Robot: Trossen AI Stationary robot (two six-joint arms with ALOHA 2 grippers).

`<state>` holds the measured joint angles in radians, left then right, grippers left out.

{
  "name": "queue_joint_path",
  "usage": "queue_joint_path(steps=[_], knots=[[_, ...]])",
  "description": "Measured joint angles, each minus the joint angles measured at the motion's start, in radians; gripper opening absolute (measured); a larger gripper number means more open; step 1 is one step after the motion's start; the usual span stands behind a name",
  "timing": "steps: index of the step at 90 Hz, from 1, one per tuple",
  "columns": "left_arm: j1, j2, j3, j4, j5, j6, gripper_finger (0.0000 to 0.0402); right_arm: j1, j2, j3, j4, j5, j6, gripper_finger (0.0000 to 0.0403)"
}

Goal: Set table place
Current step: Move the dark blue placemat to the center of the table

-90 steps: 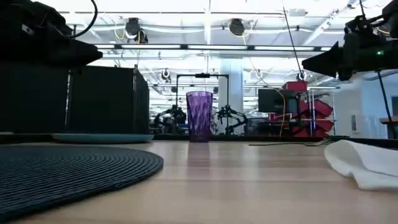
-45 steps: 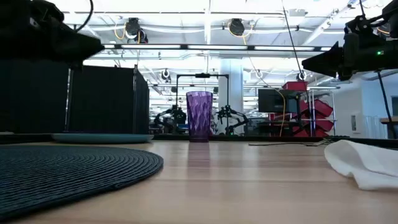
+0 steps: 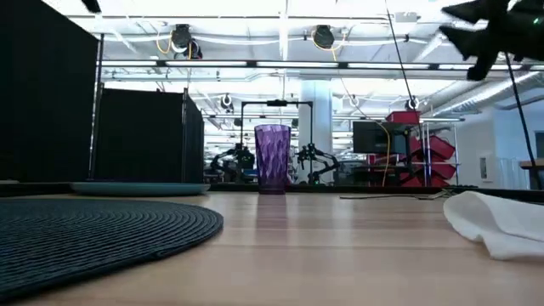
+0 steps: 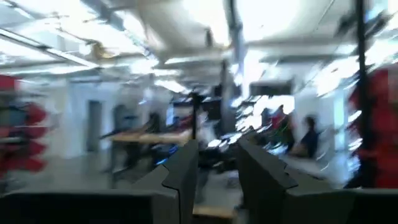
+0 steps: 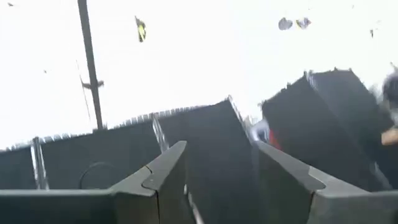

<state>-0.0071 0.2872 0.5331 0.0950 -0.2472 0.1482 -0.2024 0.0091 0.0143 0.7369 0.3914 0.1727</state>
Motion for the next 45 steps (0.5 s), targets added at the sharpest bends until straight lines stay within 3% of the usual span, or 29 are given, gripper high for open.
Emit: queue_joint_path(steps=[14,23,33,45], knots=[[0.009,0.254,0.246,-0.253,-0.183,0.051,0.0094,0.0,0.005,0.0,0.005,-0.005,0.044,0.0169],[0.047,0.405,0.402,-0.474,-0.283,0.069,0.0094,0.0,0.03,0.015,-0.059,-0.07,0.071,0.0169],[0.091,0.521,0.525,-0.661,-0.308,0.016,0.0094,0.0,0.108,0.067,-0.124,-0.118,0.122,0.0169],[0.133,0.573,0.562,-0.818,-0.308,-0.077,0.0094,0.0,0.266,0.17,-0.174,-0.229,0.126,0.0169]])
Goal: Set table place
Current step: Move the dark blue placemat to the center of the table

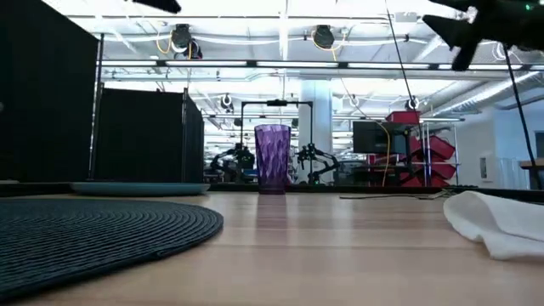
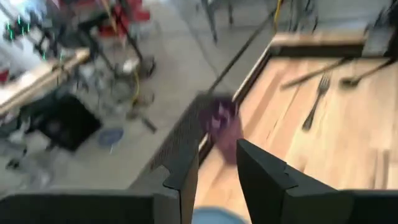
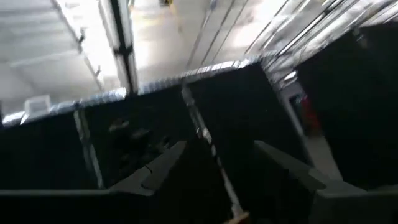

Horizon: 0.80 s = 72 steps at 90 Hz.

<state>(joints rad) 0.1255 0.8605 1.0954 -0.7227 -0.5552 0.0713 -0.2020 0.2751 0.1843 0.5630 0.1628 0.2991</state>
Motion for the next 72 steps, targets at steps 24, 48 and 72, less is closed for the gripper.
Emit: queue_joint_path(steps=[24,48,72], knots=[[0.016,0.067,-0.047,-0.197,0.116,-0.281,0.0094,0.019,0.488,0.262,-0.015,-0.187,-0.075,0.0169],[-0.073,0.087,-0.206,-0.211,0.186,-0.499,0.0094,0.128,1.0,0.541,-0.02,-0.205,-0.183,0.0169],[-0.291,0.093,-0.323,-0.199,0.252,-0.786,0.0094,0.262,1.338,0.906,-0.292,-0.377,-0.212,0.0169]])
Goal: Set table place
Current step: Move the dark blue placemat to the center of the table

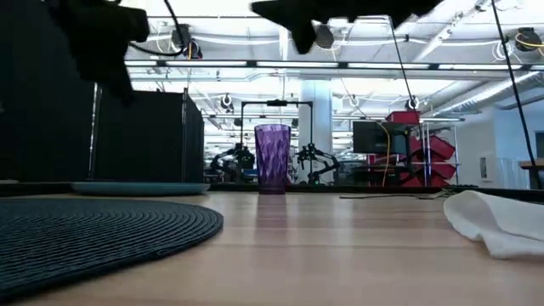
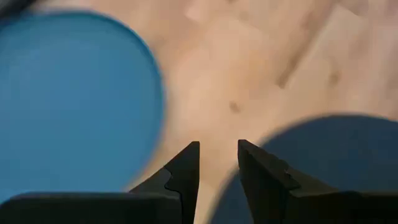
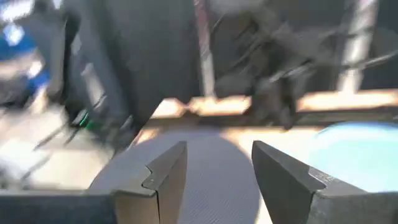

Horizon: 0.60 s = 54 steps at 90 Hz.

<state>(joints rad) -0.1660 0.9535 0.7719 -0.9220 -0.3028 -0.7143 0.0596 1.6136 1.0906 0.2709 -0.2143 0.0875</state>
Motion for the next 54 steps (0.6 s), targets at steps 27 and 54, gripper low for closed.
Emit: queue_joint_path(steps=[27,54], knots=[[-0.274,0.106,-0.048,0.004,0.016,-0.374,0.0094,0.115,0.216,0.316,-0.488,0.127,-0.141,0.0169],[-0.456,0.289,-0.048,0.113,0.151,-0.561,0.0094,0.172,0.145,0.318,-0.785,0.45,-0.106,0.0169]])
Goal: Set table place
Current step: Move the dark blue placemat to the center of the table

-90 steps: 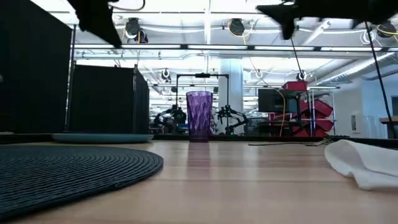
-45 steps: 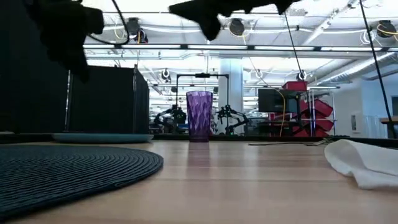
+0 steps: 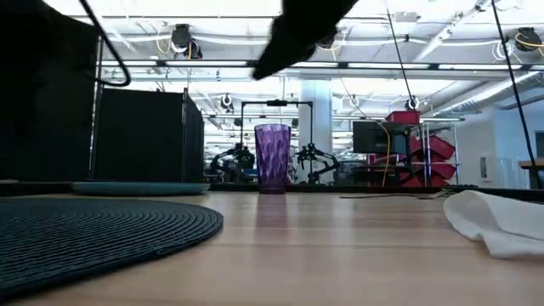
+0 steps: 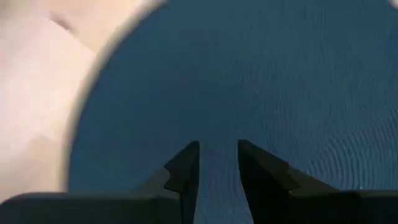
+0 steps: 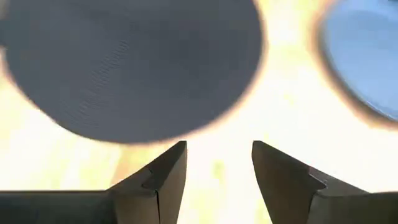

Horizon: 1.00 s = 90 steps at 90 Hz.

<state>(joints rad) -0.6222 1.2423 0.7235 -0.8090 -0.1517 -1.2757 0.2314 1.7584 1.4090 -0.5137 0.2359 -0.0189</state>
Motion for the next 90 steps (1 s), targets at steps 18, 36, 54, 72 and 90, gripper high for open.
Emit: queue_joint_path(steps=[18,36,54,72,90], knots=[[-0.038,0.146,0.0,0.044,0.048,-0.001,0.0094,0.048,-0.087,0.0,-0.059,0.131,0.07,0.0169],[-0.056,0.194,0.007,-0.08,0.026,0.024,0.0094,0.11,-0.117,0.0,-0.061,0.166,0.124,0.0169],[-0.072,0.16,0.029,-0.35,0.01,-0.046,0.0094,0.149,-0.117,0.0,-0.076,0.165,0.172,0.0169],[-0.111,0.068,0.013,-0.423,0.009,-0.094,0.0094,0.159,-0.117,0.0,-0.076,0.165,0.176,0.0169],[-0.134,-0.062,-0.013,-0.42,-0.01,-0.17,0.0094,0.163,-0.117,0.0,-0.097,0.161,0.175,0.0169]])
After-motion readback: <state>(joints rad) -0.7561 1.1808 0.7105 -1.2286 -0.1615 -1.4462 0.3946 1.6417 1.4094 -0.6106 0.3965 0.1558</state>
